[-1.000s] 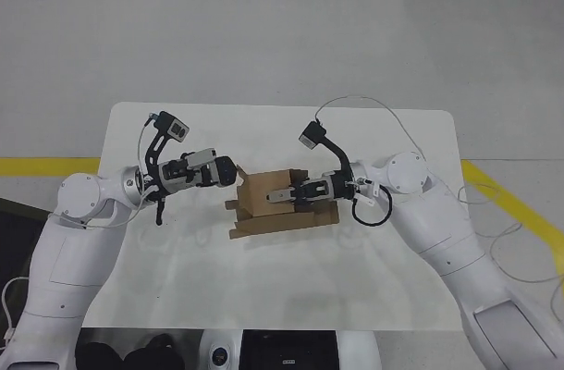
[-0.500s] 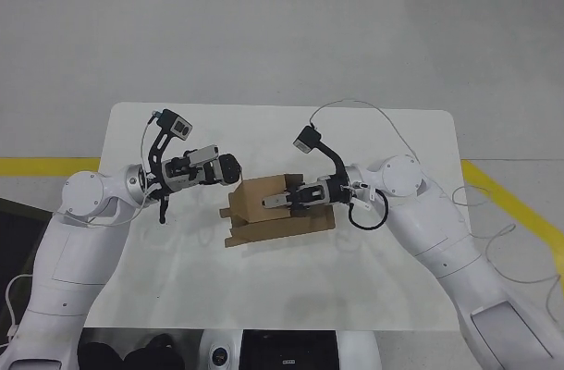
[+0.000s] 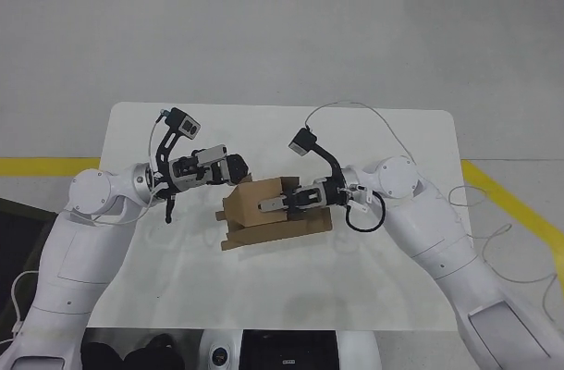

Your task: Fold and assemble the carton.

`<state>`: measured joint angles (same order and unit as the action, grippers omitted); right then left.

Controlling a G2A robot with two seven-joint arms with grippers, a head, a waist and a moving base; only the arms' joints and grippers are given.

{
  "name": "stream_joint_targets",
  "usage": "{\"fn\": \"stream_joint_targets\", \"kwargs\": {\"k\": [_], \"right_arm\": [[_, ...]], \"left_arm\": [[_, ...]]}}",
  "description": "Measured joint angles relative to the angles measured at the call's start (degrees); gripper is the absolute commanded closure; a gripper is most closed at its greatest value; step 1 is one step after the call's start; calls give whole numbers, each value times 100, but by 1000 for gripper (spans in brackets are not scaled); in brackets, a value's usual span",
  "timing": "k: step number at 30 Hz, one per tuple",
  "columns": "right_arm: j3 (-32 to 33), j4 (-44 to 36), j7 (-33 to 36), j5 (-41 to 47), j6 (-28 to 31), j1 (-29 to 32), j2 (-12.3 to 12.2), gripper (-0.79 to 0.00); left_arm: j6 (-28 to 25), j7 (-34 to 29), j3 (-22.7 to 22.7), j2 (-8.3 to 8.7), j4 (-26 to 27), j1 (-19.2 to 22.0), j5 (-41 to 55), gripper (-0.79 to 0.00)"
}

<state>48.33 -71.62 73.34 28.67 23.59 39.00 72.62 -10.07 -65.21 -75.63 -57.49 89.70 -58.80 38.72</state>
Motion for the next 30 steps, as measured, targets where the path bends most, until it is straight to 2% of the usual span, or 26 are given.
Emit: {"fn": "stream_joint_targets", "kwargs": {"k": [7, 11, 20, 30], "right_arm": [[-6, 68, 15, 48, 10, 4, 24, 0], [-2, 110, -20, 72, 24, 33, 36, 0], [223, 190, -336, -34, -41, -1, 13, 0], [517, -22, -639, -105, -189, 104, -44, 0]], "left_arm": [[-58, -13, 35, -16, -2, 19, 23, -785], [-237, 89, -138, -9, -79, 17, 97, -785], [-270, 56, -384, 23, 28, -88, 126, -785], [-245, 46, -183, 2, 179, -249, -66, -785]]}}
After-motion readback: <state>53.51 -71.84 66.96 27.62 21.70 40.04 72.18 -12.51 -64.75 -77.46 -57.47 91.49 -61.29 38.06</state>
